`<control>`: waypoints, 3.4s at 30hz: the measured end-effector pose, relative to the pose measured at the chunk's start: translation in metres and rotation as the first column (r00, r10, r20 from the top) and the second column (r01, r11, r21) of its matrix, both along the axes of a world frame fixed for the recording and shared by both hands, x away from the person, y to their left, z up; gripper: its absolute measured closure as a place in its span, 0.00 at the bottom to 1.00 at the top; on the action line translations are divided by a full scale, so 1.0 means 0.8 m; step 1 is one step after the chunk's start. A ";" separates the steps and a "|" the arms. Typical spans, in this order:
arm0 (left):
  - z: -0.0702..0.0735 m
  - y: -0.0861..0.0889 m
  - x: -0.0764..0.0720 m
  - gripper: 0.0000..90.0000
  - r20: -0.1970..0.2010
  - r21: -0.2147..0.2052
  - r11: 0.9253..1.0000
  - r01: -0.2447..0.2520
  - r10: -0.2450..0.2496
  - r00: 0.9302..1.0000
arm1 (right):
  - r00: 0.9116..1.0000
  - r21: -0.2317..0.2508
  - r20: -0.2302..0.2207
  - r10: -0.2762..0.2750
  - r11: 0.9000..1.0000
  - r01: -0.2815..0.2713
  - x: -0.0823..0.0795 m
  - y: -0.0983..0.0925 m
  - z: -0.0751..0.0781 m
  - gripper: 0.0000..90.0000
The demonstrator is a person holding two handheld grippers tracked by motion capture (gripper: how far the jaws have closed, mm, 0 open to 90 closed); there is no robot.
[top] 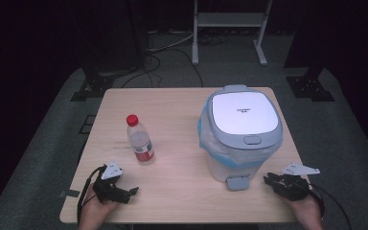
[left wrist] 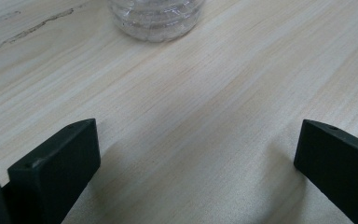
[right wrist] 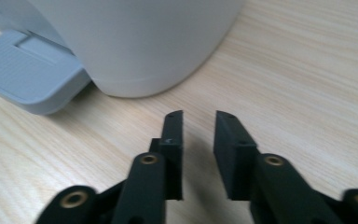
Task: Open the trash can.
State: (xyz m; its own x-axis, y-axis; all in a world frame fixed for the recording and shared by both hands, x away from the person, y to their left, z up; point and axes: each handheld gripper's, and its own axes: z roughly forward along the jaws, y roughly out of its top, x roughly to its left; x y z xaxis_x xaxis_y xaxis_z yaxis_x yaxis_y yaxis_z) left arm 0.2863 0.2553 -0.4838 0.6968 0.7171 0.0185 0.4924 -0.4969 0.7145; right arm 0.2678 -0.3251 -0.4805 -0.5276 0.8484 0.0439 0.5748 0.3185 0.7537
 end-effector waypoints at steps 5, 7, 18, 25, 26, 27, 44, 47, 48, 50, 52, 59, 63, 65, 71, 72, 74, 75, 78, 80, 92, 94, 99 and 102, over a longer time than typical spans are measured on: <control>0.000 0.000 0.000 0.00 0.000 0.000 1.000 0.000 0.000 1.000 | 1.000 0.020 0.010 0.029 0.999 -0.029 -0.003 0.002 0.004 0.96; 0.000 0.000 0.000 0.00 0.000 0.000 1.000 0.000 0.000 1.000 | 0.999 0.031 0.019 0.046 0.998 -0.047 -0.005 0.003 0.007 1.00; 0.000 0.000 0.000 0.00 0.000 0.000 1.000 0.000 0.000 1.000 | 0.990 0.085 0.065 0.127 0.988 -0.132 -0.015 0.012 0.019 1.00; 0.000 0.000 0.000 0.00 0.000 0.000 1.000 0.000 0.000 1.000 | 0.985 0.104 0.073 0.155 0.981 -0.162 -0.017 0.018 0.023 1.00; 0.000 0.000 0.000 0.00 0.000 0.000 1.000 0.000 0.000 1.000 | 0.984 0.112 0.076 0.161 0.979 -0.169 -0.018 0.020 0.024 1.00; 0.000 0.000 0.000 0.00 0.000 0.000 1.000 0.000 0.000 1.000 | 0.984 0.112 0.076 0.162 0.979 -0.170 -0.018 0.020 0.025 1.00; 0.000 0.000 0.000 0.00 -0.001 -0.003 1.000 -0.012 0.012 1.000 | 0.975 0.132 0.081 0.207 0.967 -0.217 -0.018 0.037 0.030 1.00; 0.000 0.000 0.000 0.00 -0.001 -0.002 1.000 -0.013 0.013 1.000 | 0.972 0.125 0.084 0.220 0.965 -0.229 -0.017 0.041 0.030 1.00; 0.000 0.000 0.000 0.00 -0.002 -0.001 1.000 -0.013 0.013 1.000 | 0.971 0.123 0.083 0.226 0.964 -0.235 -0.017 0.043 0.030 1.00; 0.000 0.000 0.000 0.00 -0.001 -0.002 1.000 -0.013 0.013 1.000 | 0.970 0.120 0.080 0.230 0.964 -0.238 -0.016 0.046 0.030 1.00; 0.000 0.000 0.000 0.00 -0.001 -0.002 1.000 -0.013 0.013 1.000 | 0.969 0.120 0.078 0.235 0.962 -0.244 -0.015 0.050 0.030 1.00; 0.000 0.000 0.000 0.00 -0.001 -0.002 1.000 -0.014 0.014 1.000 | 0.965 0.095 0.069 0.254 0.961 -0.260 -0.011 0.062 0.028 1.00; 0.000 0.000 0.000 0.00 -0.001 -0.002 1.000 -0.014 0.014 1.000 | 0.964 0.084 0.069 0.258 0.961 -0.263 -0.009 0.066 0.027 1.00; 0.000 0.000 0.000 0.00 -0.001 -0.003 1.000 -0.014 0.014 1.000 | 0.963 0.081 0.071 0.260 0.961 -0.266 -0.007 0.068 0.027 1.00; 0.000 0.000 0.000 0.00 -0.001 -0.002 1.000 -0.014 0.014 1.000 | 0.960 0.090 0.065 0.272 0.957 -0.277 -0.004 0.071 0.025 1.00; 0.000 0.000 0.000 0.00 -0.002 -0.002 1.000 -0.014 0.014 1.000 | 0.958 0.087 0.064 0.280 0.954 -0.285 -0.003 0.074 0.024 1.00; 0.000 0.000 0.000 0.00 -0.001 -0.003 1.000 -0.014 0.014 1.000 | 0.955 0.086 0.057 0.292 0.951 -0.296 -0.002 0.076 0.023 1.00; 0.000 0.000 0.000 0.00 -0.001 -0.002 1.000 -0.013 0.013 1.000 | 0.955 0.086 0.057 0.292 0.951 -0.296 -0.002 0.076 0.023 1.00; 0.000 0.000 0.000 0.00 -0.001 -0.001 1.000 -0.013 0.013 1.000 | 0.952 0.083 0.059 0.299 0.949 -0.303 -0.001 0.079 0.021 1.00; 0.000 0.000 0.000 0.00 -0.001 -0.002 1.000 -0.014 0.014 1.000 | 0.951 0.075 0.070 0.300 0.949 -0.305 -0.001 0.080 0.020 1.00; 0.000 0.000 0.000 0.00 -0.001 -0.002 1.000 -0.014 0.014 1.000 | 0.949 0.009 0.110 0.296 0.954 -0.299 -0.007 0.088 0.017 1.00; 0.000 0.000 0.000 0.00 -0.001 -0.002 1.000 -0.014 0.014 1.000 | 0.950 0.017 0.106 0.294 0.955 -0.298 -0.007 0.087 0.017 1.00; 0.000 0.000 0.000 0.00 -0.001 -0.002 1.000 -0.014 0.014 1.000 | 0.953 0.037 0.095 0.287 0.956 -0.291 -0.006 0.086 0.015 1.00; 0.000 0.000 0.000 0.00 -0.001 -0.001 1.000 -0.014 0.014 1.000 | 0.954 0.044 0.091 0.287 0.955 -0.292 -0.006 0.085 0.015 1.00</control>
State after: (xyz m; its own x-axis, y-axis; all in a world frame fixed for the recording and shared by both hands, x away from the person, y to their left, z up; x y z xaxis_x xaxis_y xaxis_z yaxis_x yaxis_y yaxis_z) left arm 0.2863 0.2553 -0.4838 0.6863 0.7271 0.0167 0.5004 -0.4888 0.7146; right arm 0.2632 -0.2572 -0.4687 -0.7540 0.6560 0.0330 0.3991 0.4177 0.8162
